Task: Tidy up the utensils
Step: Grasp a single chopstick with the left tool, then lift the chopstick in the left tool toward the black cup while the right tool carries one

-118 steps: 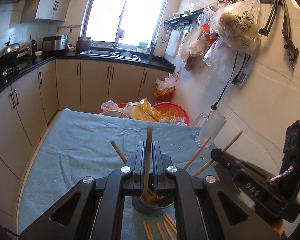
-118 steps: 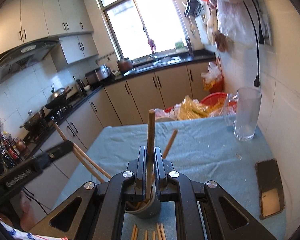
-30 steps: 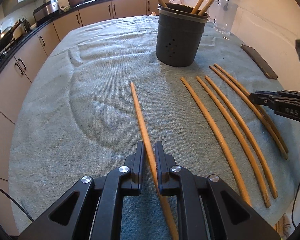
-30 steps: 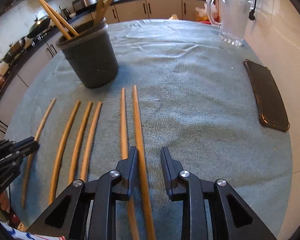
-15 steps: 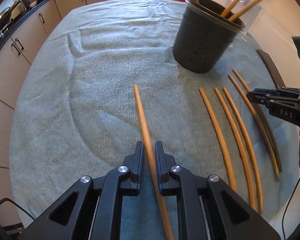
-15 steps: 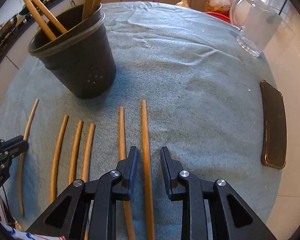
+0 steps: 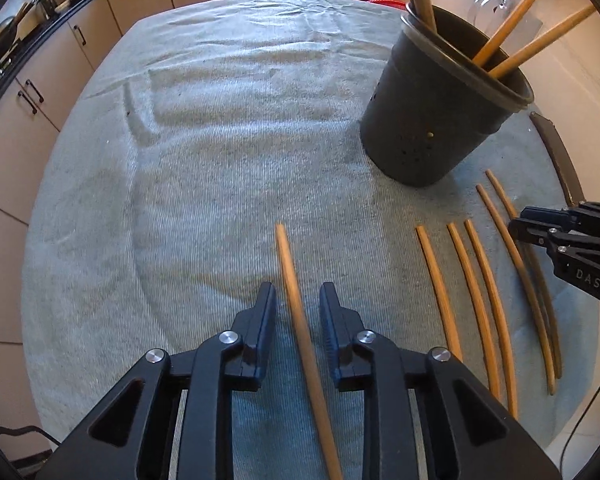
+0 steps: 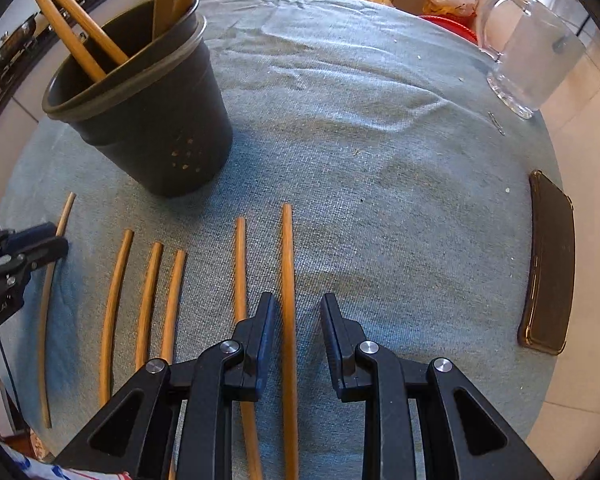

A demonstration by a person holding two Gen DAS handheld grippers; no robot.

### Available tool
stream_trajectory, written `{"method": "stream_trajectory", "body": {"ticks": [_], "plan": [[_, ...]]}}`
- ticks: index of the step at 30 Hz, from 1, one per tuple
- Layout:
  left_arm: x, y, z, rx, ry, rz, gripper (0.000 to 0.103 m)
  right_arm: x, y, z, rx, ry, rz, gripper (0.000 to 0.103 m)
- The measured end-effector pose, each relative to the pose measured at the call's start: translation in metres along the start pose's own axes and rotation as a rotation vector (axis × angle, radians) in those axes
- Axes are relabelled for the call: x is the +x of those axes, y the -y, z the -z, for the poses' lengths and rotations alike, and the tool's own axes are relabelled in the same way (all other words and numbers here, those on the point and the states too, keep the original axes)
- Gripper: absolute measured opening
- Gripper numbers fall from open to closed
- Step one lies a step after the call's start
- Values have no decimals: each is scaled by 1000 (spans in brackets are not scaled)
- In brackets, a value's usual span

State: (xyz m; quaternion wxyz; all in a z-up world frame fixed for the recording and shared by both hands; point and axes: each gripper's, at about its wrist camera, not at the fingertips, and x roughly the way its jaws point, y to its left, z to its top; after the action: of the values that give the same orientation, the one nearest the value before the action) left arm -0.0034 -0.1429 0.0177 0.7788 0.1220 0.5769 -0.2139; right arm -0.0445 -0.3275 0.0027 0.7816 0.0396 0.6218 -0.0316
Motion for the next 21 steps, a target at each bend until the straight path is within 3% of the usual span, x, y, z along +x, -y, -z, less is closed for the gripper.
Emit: {"method": "stream_trajectory", "body": {"ticks": [2,3,5,7,11,14,21], "plan": [[1,5,0,23,10,-14,21,1,-2,-3,-11,0,8,23],[0,8,2,35,24,-17,7,1,-4,-4,-20,13,11,14],[-1,10,5,37,38,-6,6,1,-10,-5,-41,49,32,7],[-6,8,9,16,58,15,6,0,-12,-1,-41,85,39,6],[-42,6,26,7,184,27,6,-13,-3,11,18,162,28,6],[-74,5,39,6,277,39,6,-35,12,27,77,254,-21,6],[-128,7,68,-12,428,108,6,-91,19,72,149,468,-22,7]]}}
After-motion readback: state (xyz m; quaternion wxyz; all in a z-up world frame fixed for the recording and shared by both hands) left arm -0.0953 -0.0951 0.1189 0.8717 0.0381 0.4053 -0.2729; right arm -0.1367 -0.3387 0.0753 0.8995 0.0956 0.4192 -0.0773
